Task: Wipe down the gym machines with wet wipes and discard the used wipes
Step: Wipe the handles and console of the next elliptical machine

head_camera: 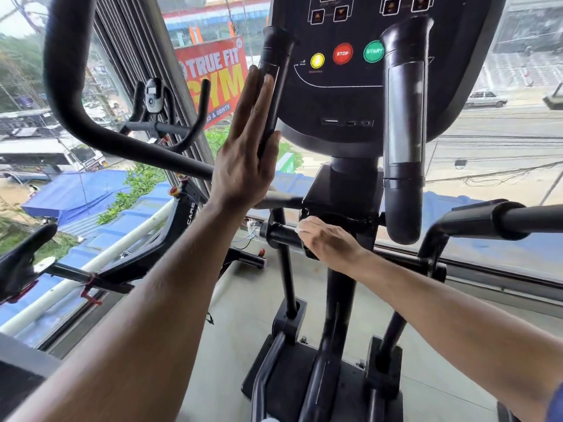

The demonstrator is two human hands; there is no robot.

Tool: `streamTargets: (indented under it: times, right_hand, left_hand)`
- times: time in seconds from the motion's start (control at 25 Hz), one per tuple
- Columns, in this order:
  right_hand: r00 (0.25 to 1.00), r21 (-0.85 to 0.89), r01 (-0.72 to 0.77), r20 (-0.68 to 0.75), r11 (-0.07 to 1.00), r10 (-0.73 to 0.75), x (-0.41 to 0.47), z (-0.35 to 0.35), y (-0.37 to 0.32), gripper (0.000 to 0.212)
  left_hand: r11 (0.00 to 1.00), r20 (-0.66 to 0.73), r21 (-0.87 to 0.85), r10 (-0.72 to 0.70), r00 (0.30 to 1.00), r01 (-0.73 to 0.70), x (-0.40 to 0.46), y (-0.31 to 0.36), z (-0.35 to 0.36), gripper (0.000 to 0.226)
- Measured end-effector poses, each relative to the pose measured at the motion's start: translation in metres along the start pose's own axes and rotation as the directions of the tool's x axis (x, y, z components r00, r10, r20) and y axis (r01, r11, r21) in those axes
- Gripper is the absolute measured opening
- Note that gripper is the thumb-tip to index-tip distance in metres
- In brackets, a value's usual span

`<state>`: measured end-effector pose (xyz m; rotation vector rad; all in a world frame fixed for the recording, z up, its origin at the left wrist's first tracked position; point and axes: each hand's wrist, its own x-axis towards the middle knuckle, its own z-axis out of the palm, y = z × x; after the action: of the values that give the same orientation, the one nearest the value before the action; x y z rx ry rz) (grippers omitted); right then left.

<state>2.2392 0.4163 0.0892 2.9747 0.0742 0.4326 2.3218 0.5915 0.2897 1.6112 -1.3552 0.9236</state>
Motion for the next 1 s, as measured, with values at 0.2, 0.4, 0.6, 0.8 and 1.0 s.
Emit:
streamTargets:
  times: [0.2,0.4,0.6,0.8,1.0]
  right_hand:
    - [0.969,-0.035,-0.061,0.236,0.998,0.068,0.001,0.027,-0.028,0.03]
    - [0.979,0.264,-0.206,0.067,0.942,0.195,-0.002,0.001,-0.044,0.02]
    - [0.8,0.681,-0.263,-0.243,0.684,0.549,-0.027,-0.076,-0.045,0.019]
    - [0.701,0.808,-0.168,-0.306,0.565,0.645,-0.037,-0.121,-0.046,0.017]
    - [0.722,0.909,-0.011,-0.281,0.417,0.632,-0.032,-0.145,-0.055,0.025]
  left_hand:
    - [1.0,0.004,0.006,-0.015,1.0,0.015,-0.001,0.0,-0.001,0.057]
    - [0.999,0.007,0.031,-0.012,1.0,0.012,-0.001,0.0,-0.003,0.057]
    - [0.997,0.048,0.062,-0.052,0.997,0.049,-0.001,0.0,-0.002,0.06]
    - [0.992,0.198,0.074,-0.115,0.973,0.102,-0.002,0.003,-0.009,0.068]
    - [0.99,0.371,0.079,-0.134,0.919,0.113,0.003,0.003,-0.031,0.078]
